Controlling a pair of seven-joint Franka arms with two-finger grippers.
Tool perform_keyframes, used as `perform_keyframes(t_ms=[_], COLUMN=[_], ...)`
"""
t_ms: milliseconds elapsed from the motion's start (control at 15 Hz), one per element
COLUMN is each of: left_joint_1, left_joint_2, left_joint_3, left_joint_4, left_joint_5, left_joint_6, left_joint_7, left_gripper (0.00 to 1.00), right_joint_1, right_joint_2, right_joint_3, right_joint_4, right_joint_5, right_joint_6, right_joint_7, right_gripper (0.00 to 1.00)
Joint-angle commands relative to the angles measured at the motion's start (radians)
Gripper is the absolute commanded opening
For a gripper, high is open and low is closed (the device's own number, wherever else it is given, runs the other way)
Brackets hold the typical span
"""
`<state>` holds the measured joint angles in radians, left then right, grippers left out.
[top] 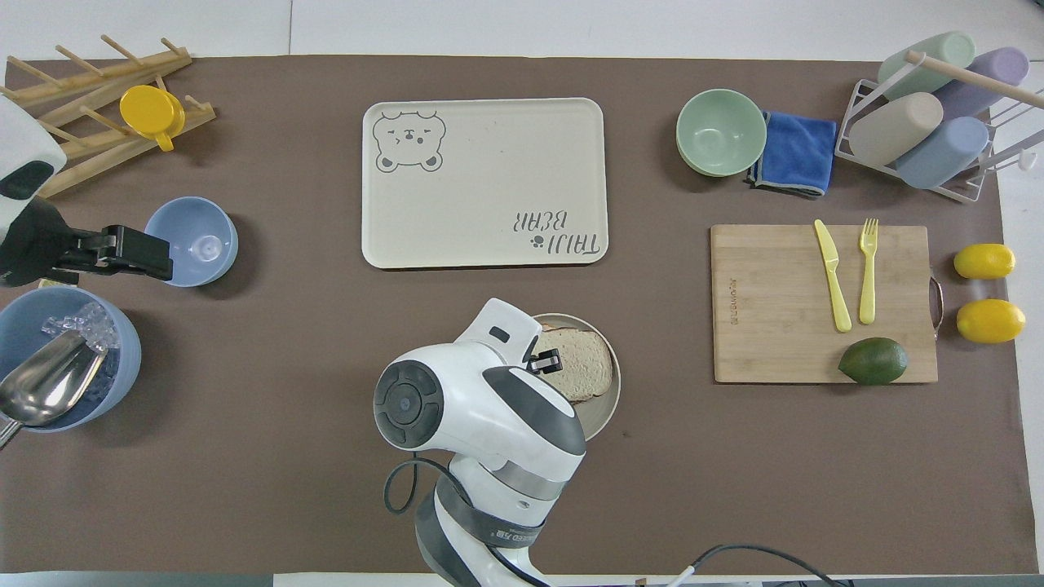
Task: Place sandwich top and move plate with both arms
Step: 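Release the bread and withdraw the right gripper while the left gripper reaches the plate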
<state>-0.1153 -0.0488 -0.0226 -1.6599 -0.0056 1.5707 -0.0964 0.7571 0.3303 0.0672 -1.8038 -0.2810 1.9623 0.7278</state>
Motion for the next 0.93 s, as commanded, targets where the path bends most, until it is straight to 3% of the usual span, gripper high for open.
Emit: perform_keyframes(t_ms=[0, 333, 533, 667, 867], left_joint_1=[0.000, -0.014, -0.061, -0.107, -0.185], left_joint_2=[-0.028, -0.066, -0.068, -0.062, -0.065], left_joint_3=[0.001, 0.000, -0.008, -0.010, -0.010], left_joint_4=[-0.035, -0.136, -0.188, -0.230, -0.325], left_joint_5=[-0.010, -0.051, -0.085, -0.091, -0.140], left_joint_6=[0.017, 0.104, 0.150, 0.195, 0.293], left_joint_7=[-0.013, -0.058, -0.109, -0.163, -0.221], left_gripper=[1.00, 1.00, 1.00, 1.00, 1.00], right_joint_1=[-0.025, -0.260, -0.375, -0.470, -0.612], right_joint_2=[-0.045, -0.219, -0.315, -0.379, -0.409], right_joint_3=[0.000, 0.000, -0.006, -0.009, -0.010], right_joint_4=[0.007, 0.011, 0.015, 0.024, 0.062], right_joint_5=[0.133, 0.232, 0.266, 0.270, 0.272], right_joint_6=[0.015, -0.015, -0.165, -0.285, -0.399], right_joint_7=[0.002, -0.138, -0.218, -0.376, -0.588], right_gripper=[1.00, 1.00, 1.00, 1.00, 1.00])
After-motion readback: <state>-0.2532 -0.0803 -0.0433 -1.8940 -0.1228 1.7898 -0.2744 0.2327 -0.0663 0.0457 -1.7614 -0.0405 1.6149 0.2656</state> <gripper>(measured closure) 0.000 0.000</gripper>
